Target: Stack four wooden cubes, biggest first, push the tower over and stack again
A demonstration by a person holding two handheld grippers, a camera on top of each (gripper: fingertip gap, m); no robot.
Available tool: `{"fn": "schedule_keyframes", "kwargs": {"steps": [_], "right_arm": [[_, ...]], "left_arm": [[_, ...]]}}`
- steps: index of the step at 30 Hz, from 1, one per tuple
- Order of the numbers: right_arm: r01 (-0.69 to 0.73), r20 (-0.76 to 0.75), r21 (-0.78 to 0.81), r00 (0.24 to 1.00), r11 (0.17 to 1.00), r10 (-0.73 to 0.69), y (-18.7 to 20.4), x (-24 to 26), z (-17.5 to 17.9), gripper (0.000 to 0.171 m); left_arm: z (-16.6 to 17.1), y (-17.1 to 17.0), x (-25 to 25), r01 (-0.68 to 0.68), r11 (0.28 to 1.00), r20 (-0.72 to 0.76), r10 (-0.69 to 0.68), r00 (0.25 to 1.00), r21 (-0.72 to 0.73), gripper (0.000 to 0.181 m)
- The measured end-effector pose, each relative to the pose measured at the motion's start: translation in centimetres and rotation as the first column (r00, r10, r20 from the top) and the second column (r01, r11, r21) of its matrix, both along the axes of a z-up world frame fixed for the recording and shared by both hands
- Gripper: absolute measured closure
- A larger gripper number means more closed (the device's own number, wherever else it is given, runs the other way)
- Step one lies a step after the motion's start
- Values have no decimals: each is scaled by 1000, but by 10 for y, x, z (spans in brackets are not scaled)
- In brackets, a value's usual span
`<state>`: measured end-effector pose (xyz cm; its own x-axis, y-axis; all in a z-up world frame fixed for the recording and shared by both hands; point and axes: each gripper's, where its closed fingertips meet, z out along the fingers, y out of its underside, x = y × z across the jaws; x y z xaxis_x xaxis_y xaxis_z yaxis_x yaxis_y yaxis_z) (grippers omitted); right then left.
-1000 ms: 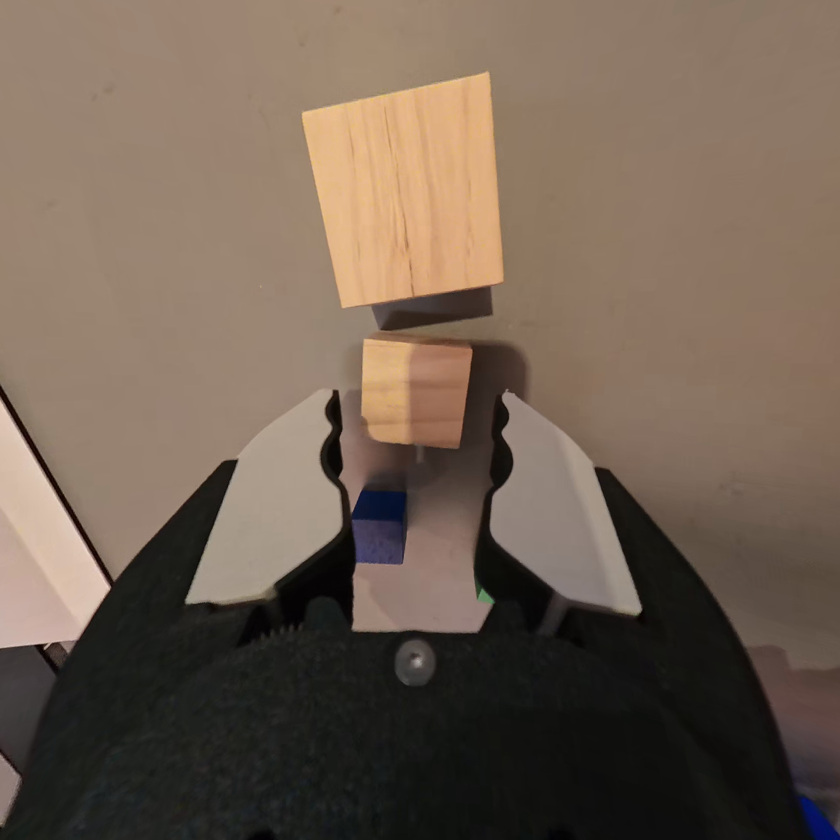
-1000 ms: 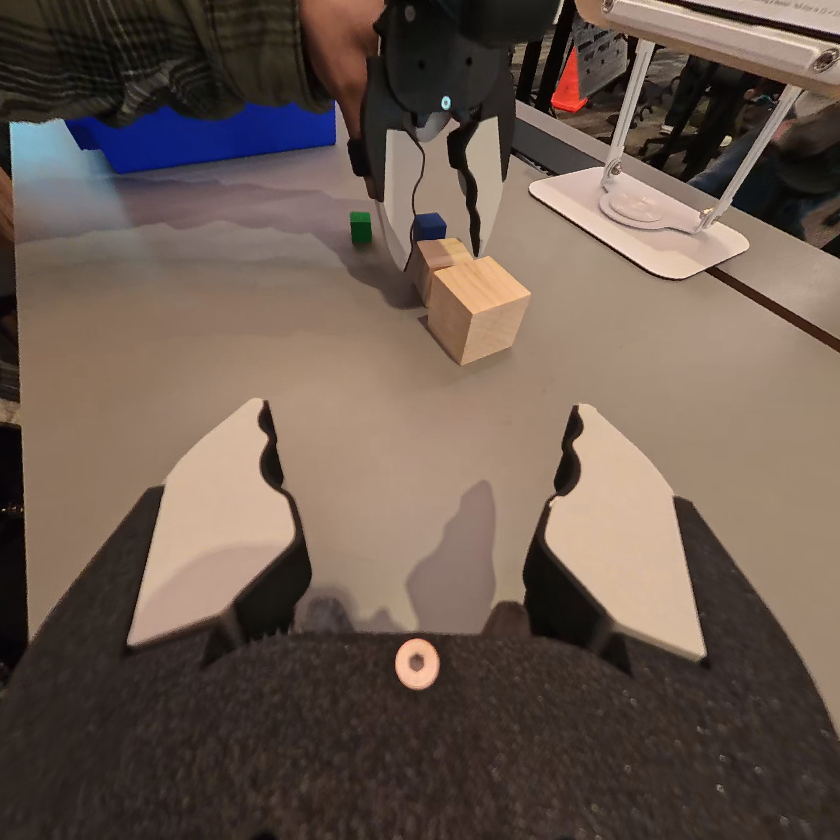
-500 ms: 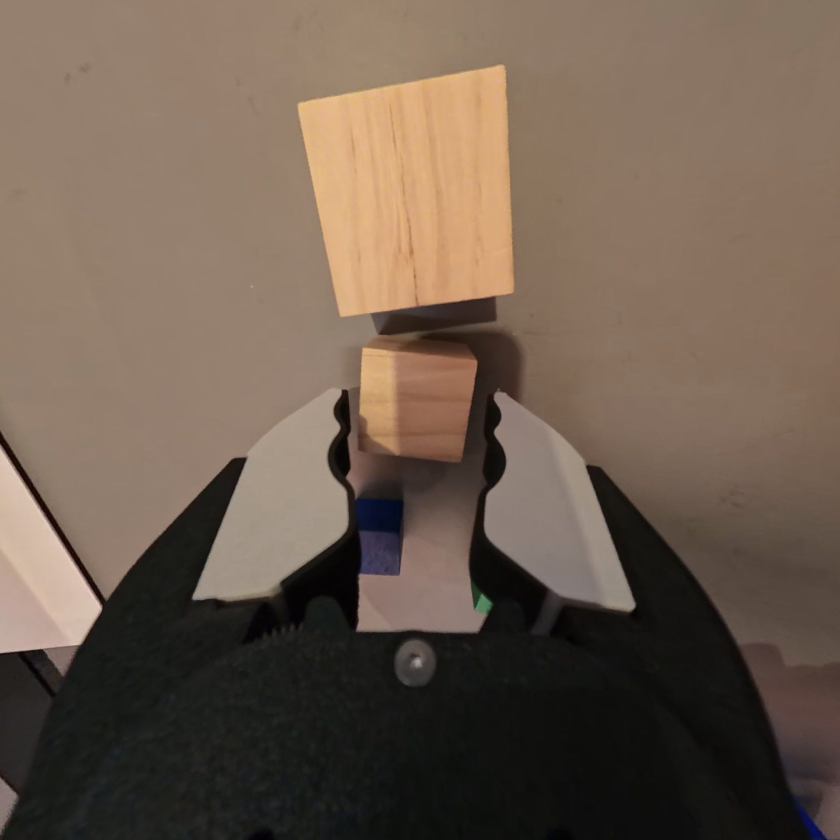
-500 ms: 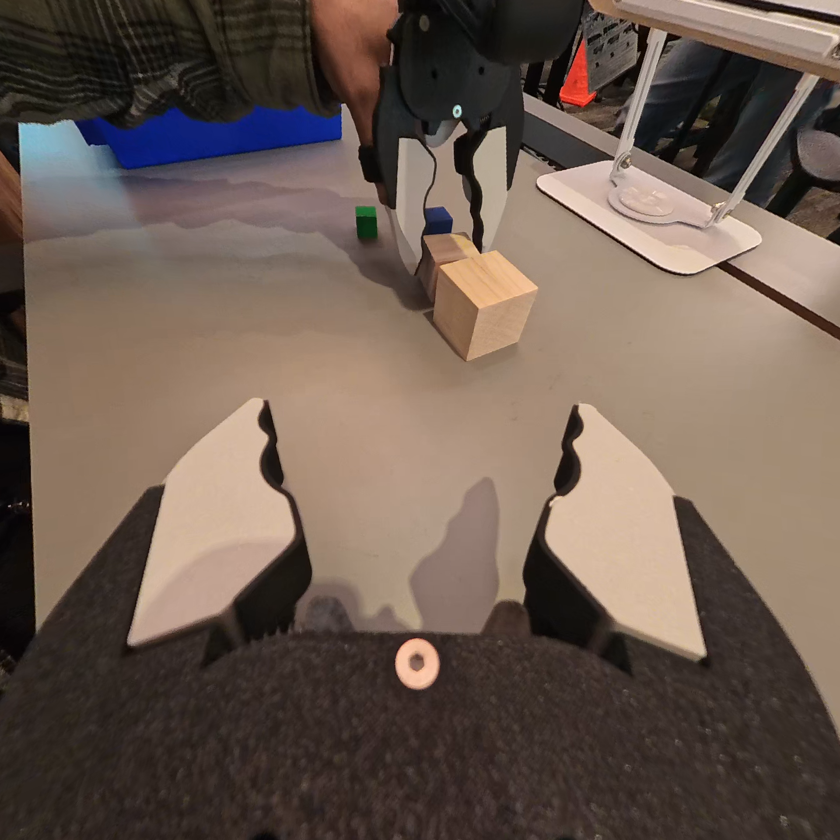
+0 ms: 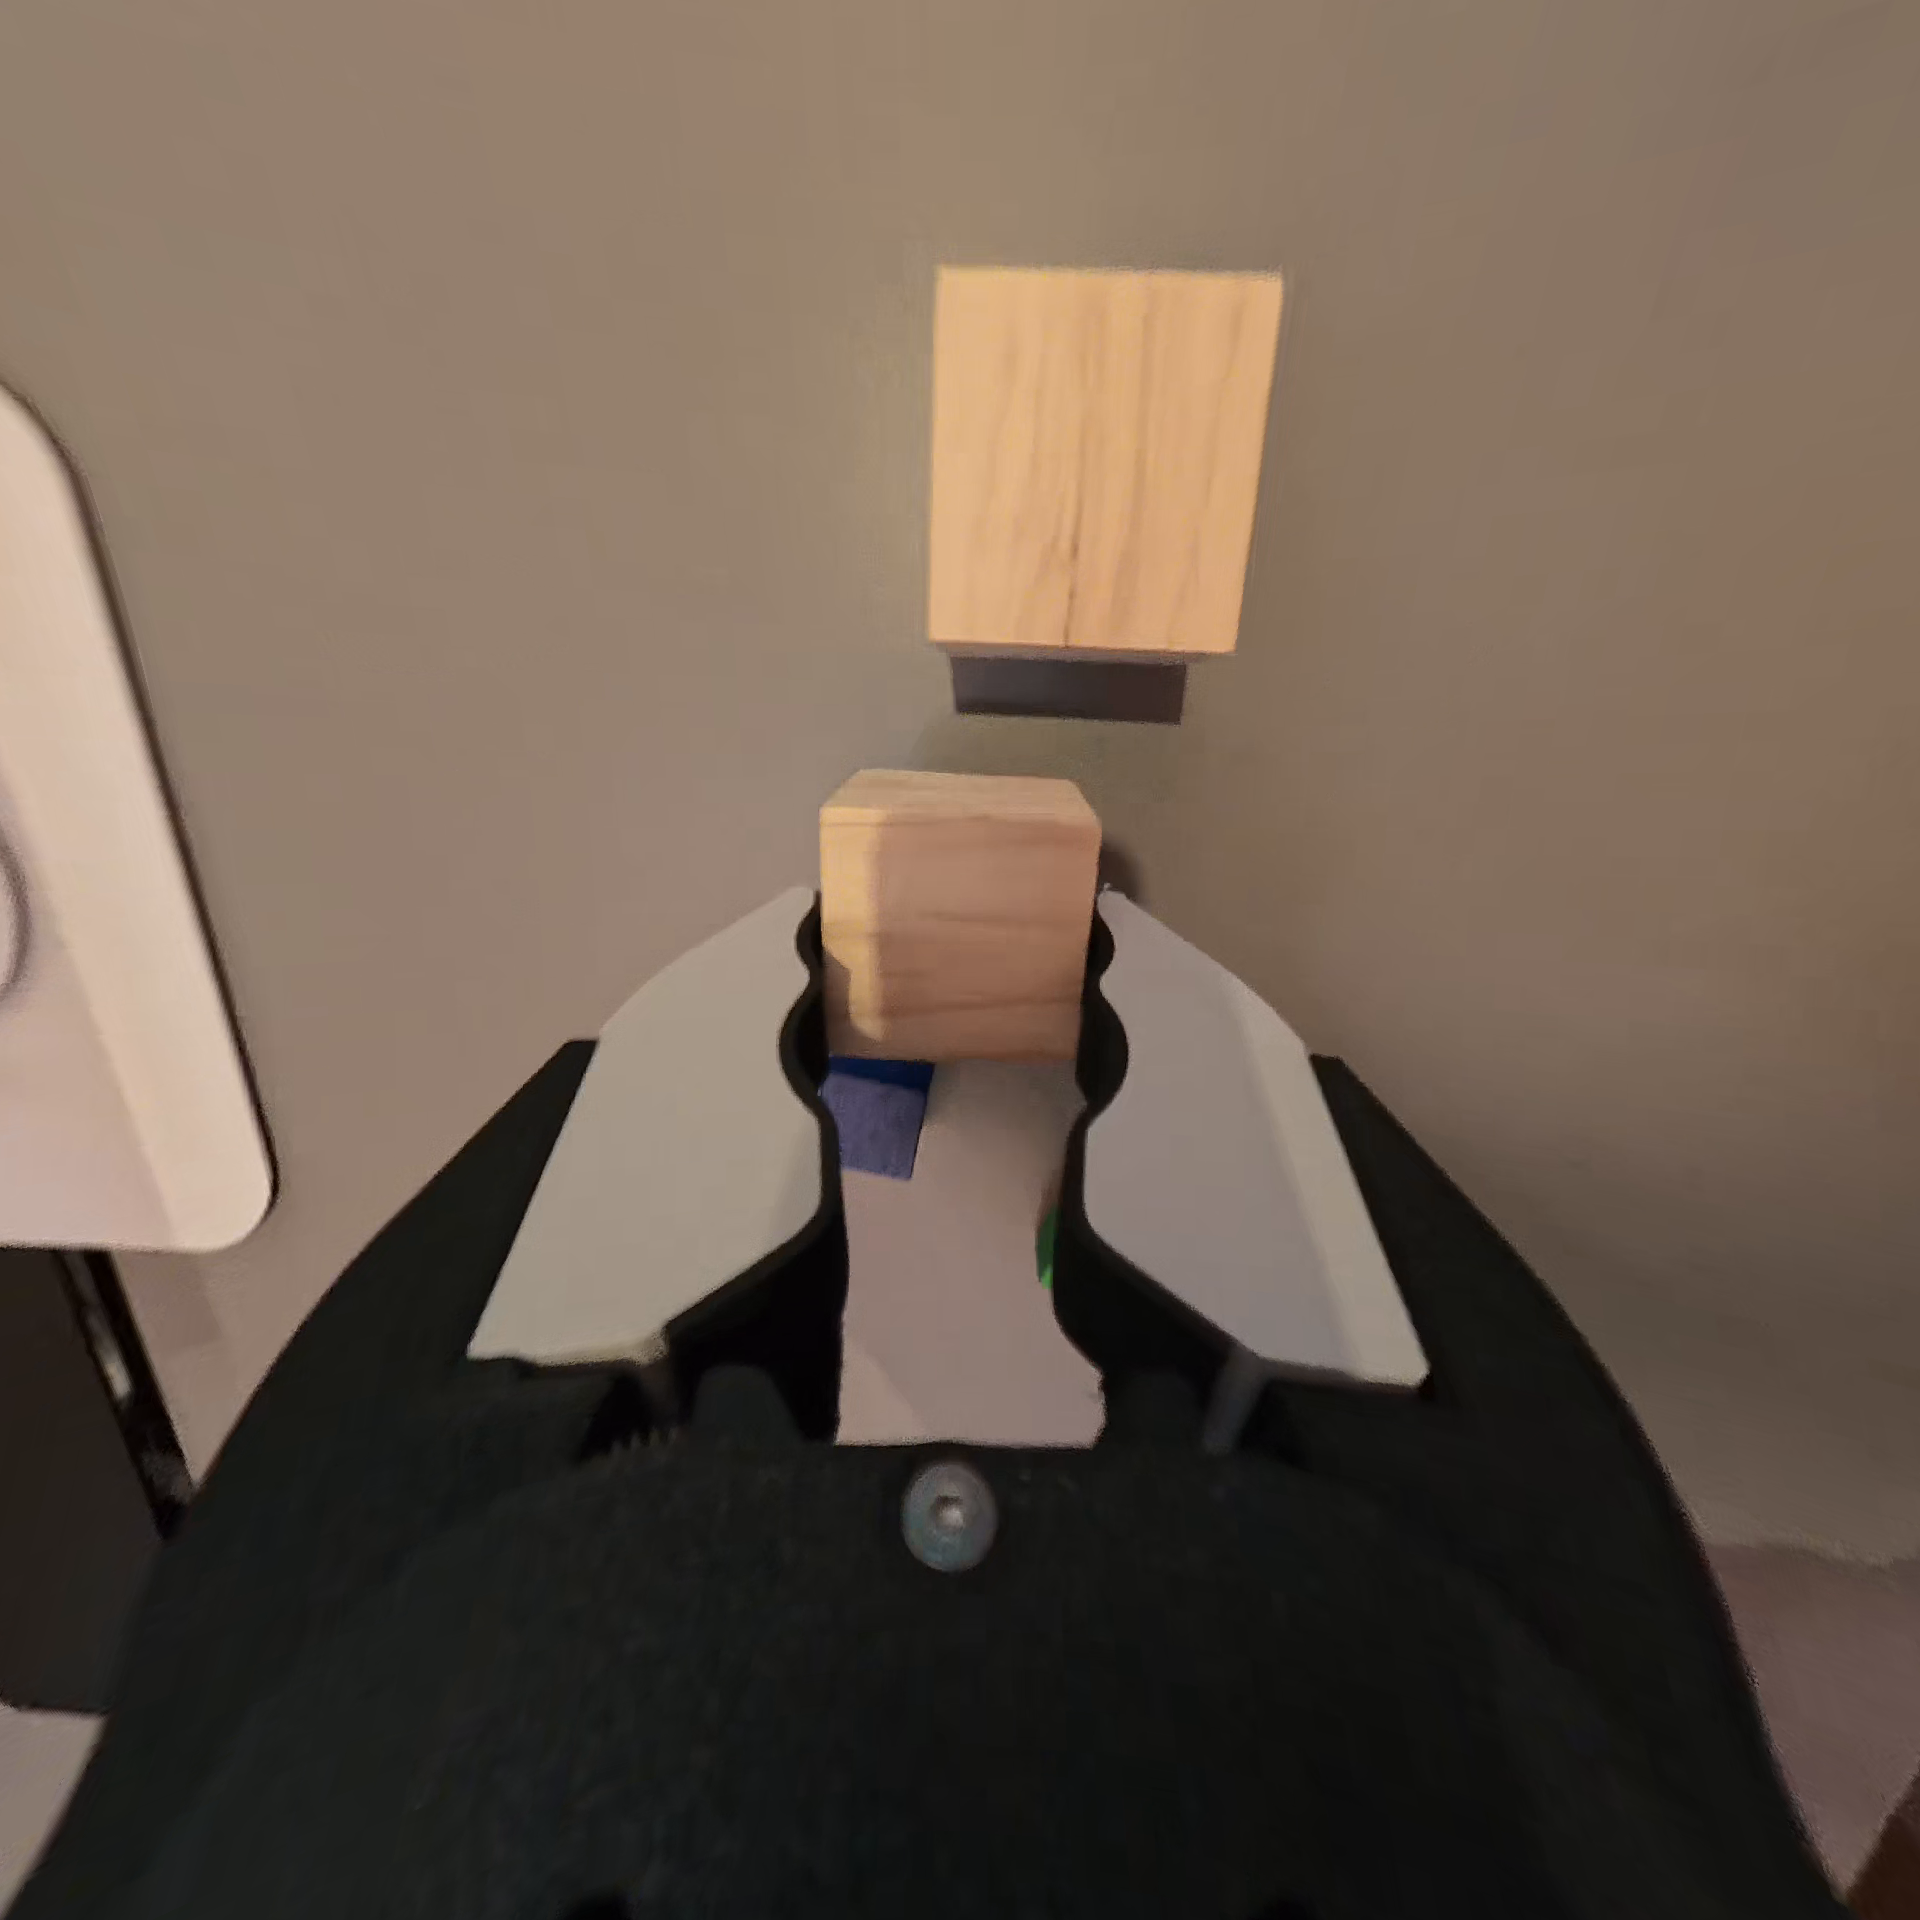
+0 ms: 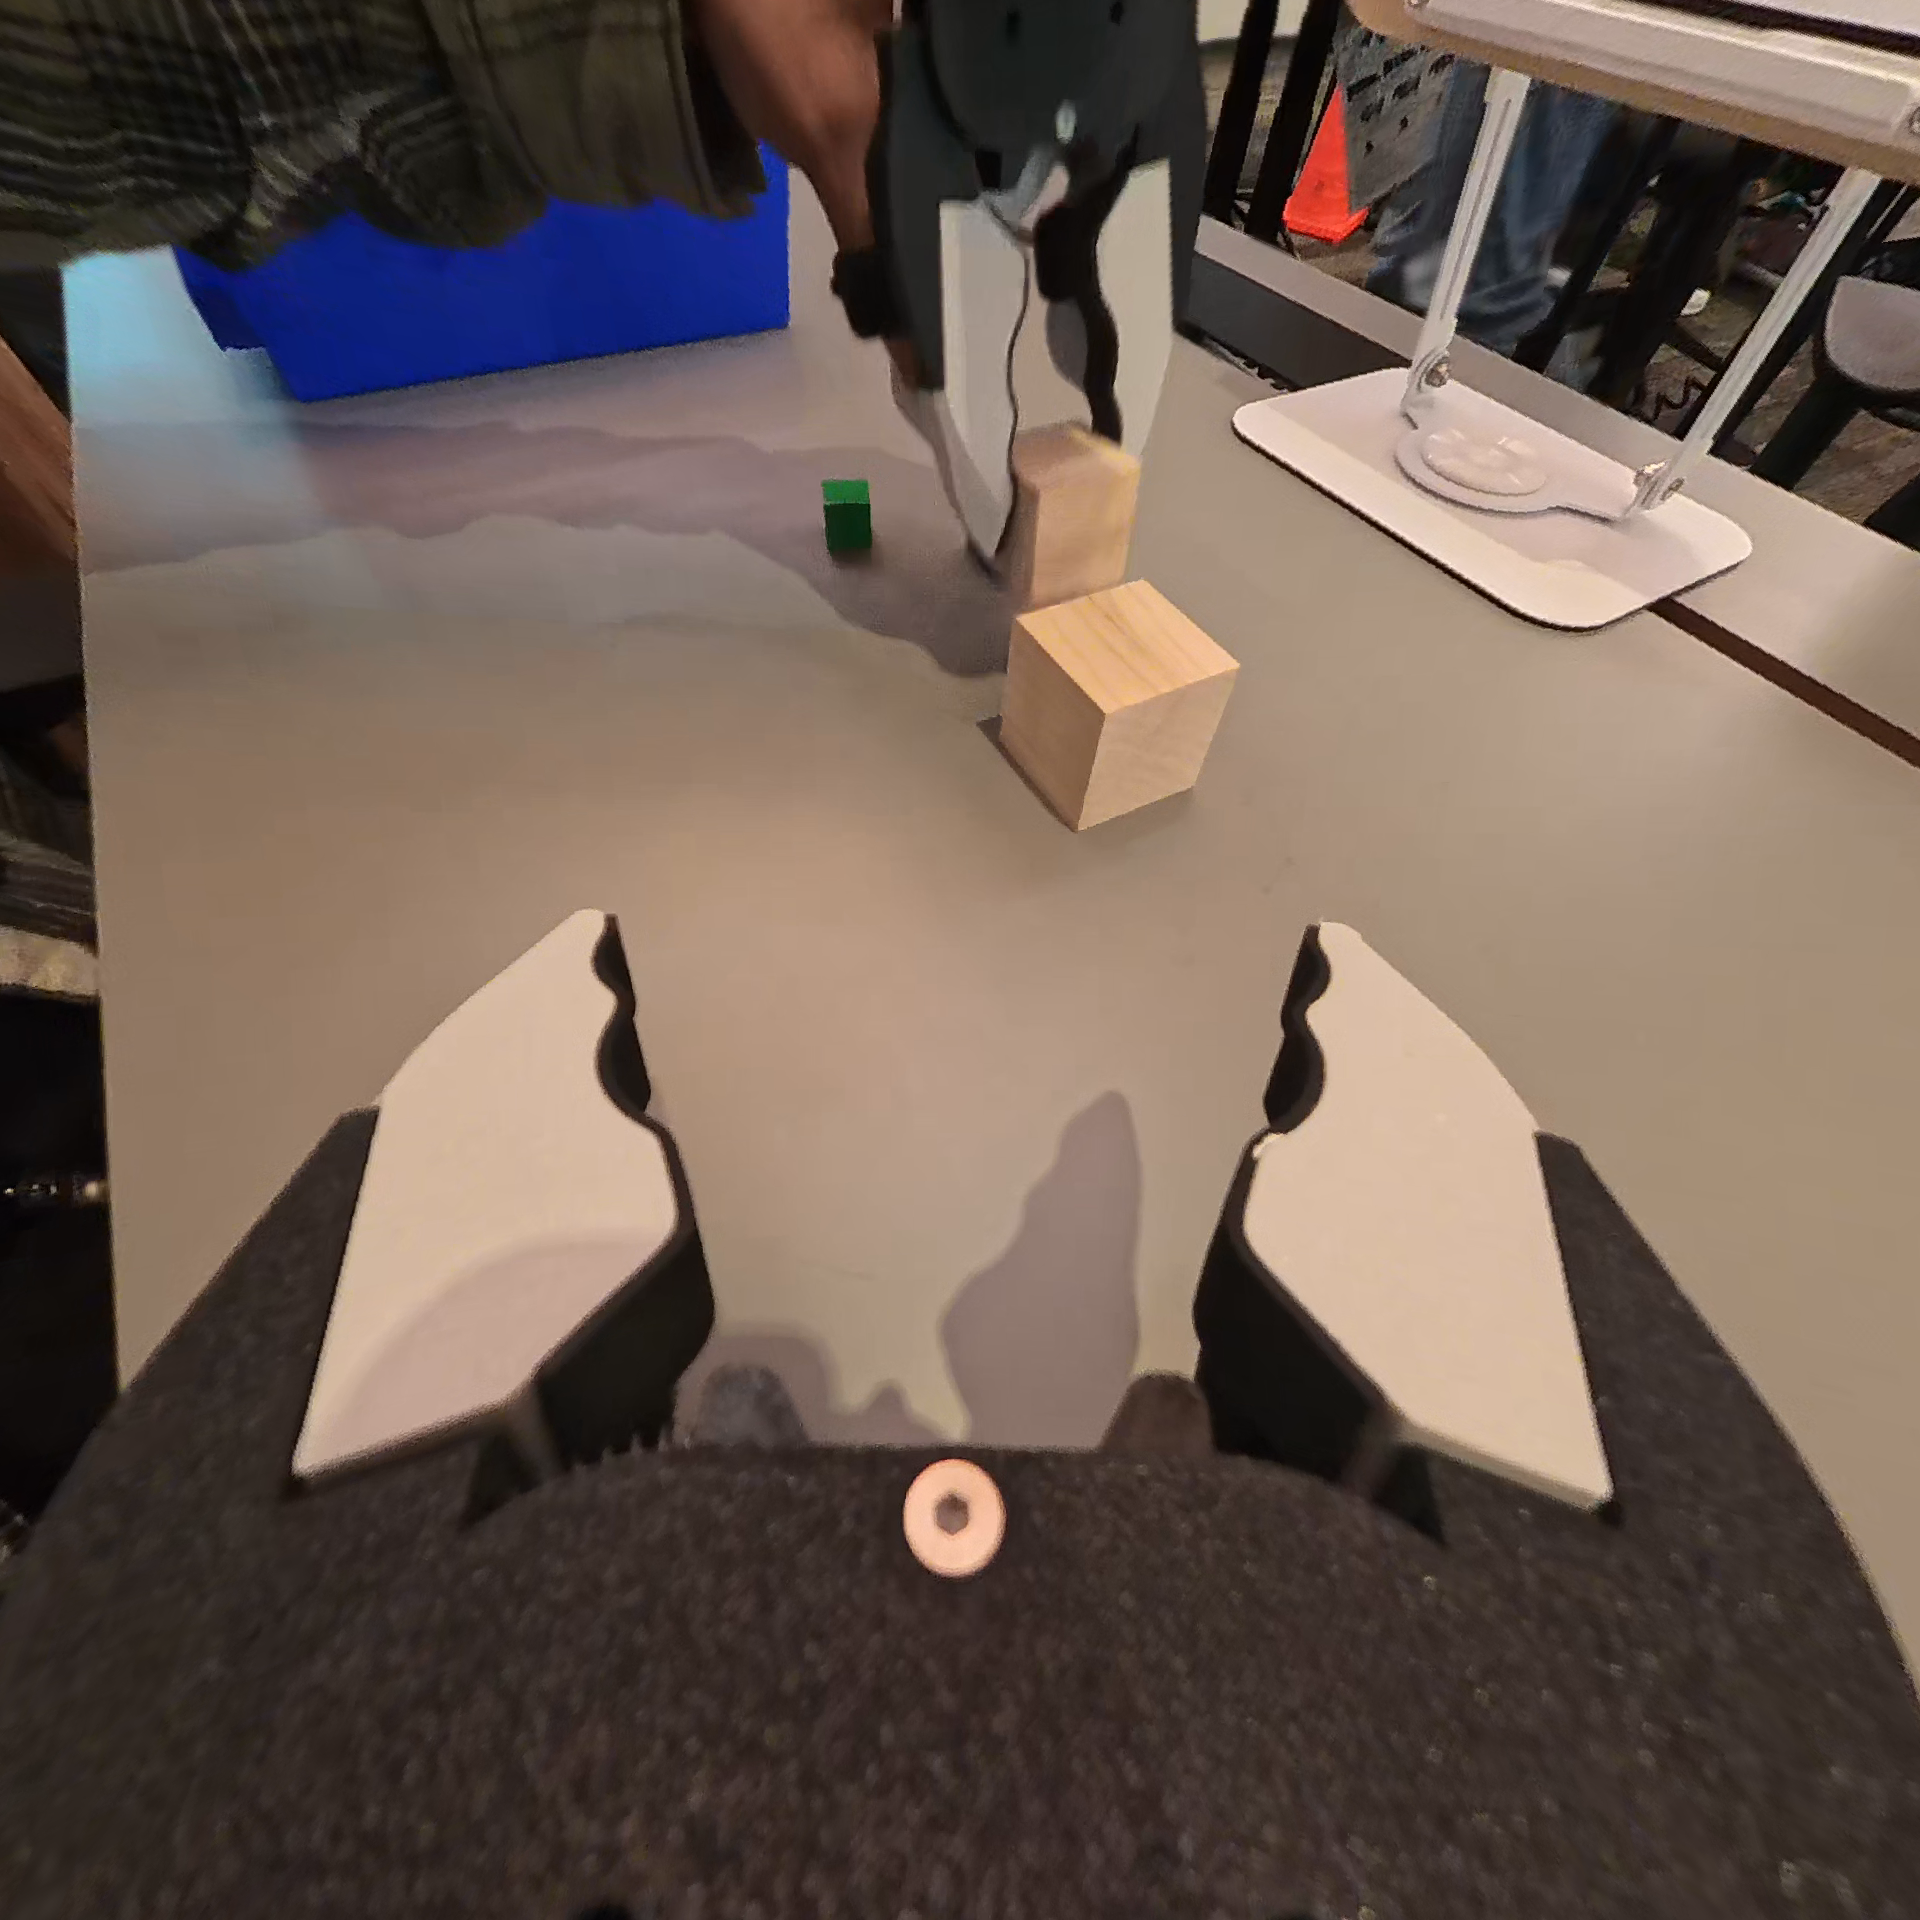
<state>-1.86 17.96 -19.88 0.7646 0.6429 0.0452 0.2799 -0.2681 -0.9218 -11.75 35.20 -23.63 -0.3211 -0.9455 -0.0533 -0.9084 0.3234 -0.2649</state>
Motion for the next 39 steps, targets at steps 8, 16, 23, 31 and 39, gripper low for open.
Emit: {"fn": "schedule_keyframes", "kwargs": {"steps": [8, 16, 23, 31, 39], "right_arm": [[2, -31, -35, 1000, 999, -3, -3, -2, -1, 54], [13, -37, -64, 999, 998, -15, -6, 4, -9, 54], [19, -48, -63, 999, 998, -22, -6, 8, -8, 55], [16, -52, -65, 998, 998, -20, -6, 8, -8, 55], [12, -55, -62, 998, 998, -15, -5, 8, -8, 55]], "left_arm": [[49, -17, 20, -86, 996, 42, 87, 995, -10, 136], [33, -35, 47, -62, 998, 9, 62, 998, -24, 136], [24, -39, 55, -49, 998, 0, 49, 999, -47, 136], [12, -42, 56, -35, 997, -19, 34, 999, -76, 136], [10, -42, 56, -22, 998, -36, 20, 999, -65, 136]]}}
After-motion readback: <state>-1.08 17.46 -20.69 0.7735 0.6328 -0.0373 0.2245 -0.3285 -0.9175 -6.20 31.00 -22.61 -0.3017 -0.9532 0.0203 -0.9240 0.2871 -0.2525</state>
